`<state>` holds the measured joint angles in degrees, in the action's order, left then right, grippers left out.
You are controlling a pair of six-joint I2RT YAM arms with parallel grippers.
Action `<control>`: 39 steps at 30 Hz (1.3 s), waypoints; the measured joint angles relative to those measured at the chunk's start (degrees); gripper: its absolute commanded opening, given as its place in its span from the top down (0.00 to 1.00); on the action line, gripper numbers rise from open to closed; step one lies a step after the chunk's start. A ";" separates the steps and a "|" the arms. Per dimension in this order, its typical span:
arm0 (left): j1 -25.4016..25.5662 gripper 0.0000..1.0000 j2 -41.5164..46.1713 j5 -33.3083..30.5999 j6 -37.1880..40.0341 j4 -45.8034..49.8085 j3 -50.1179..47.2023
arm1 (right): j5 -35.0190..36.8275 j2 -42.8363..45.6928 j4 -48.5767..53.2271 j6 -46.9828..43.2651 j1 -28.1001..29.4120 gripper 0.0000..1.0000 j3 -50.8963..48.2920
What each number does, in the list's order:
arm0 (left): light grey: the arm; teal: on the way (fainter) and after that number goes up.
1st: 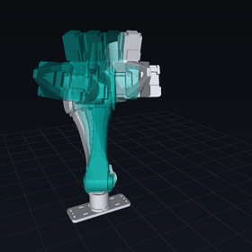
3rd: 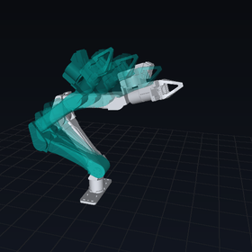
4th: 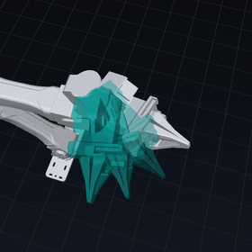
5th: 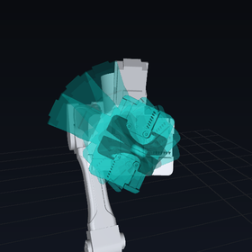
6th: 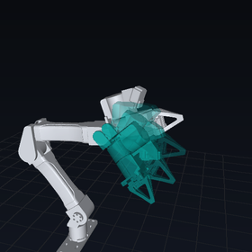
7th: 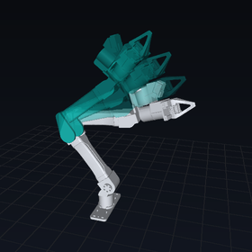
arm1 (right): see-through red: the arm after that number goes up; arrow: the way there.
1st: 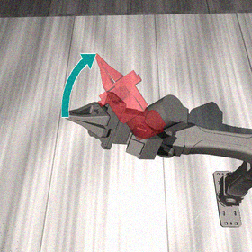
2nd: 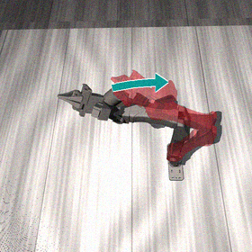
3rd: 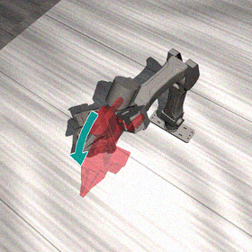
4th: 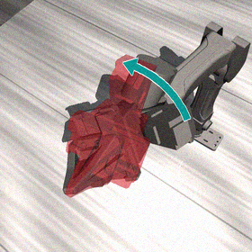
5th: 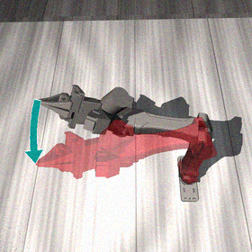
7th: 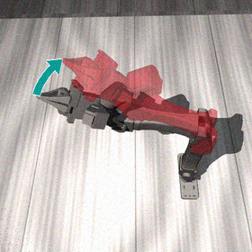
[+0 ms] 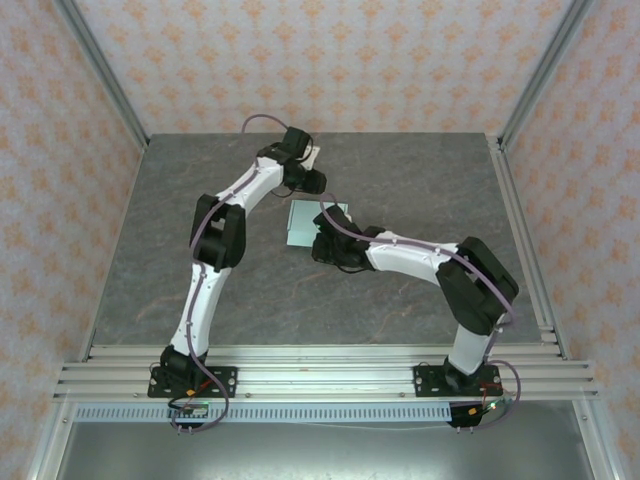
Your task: Fold the paper box
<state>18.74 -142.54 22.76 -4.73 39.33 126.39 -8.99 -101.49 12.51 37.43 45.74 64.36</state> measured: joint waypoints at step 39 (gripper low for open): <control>0.28 0.67 -2.73 0.83 4.92 5.20 1.81 | -0.39 -5.49 9.60 -0.79 3.08 0.87 7.32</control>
<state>19.03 -145.27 23.59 0.19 44.53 128.20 -9.39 -106.98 22.11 36.64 48.82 71.68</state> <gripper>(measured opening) 0.331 0.133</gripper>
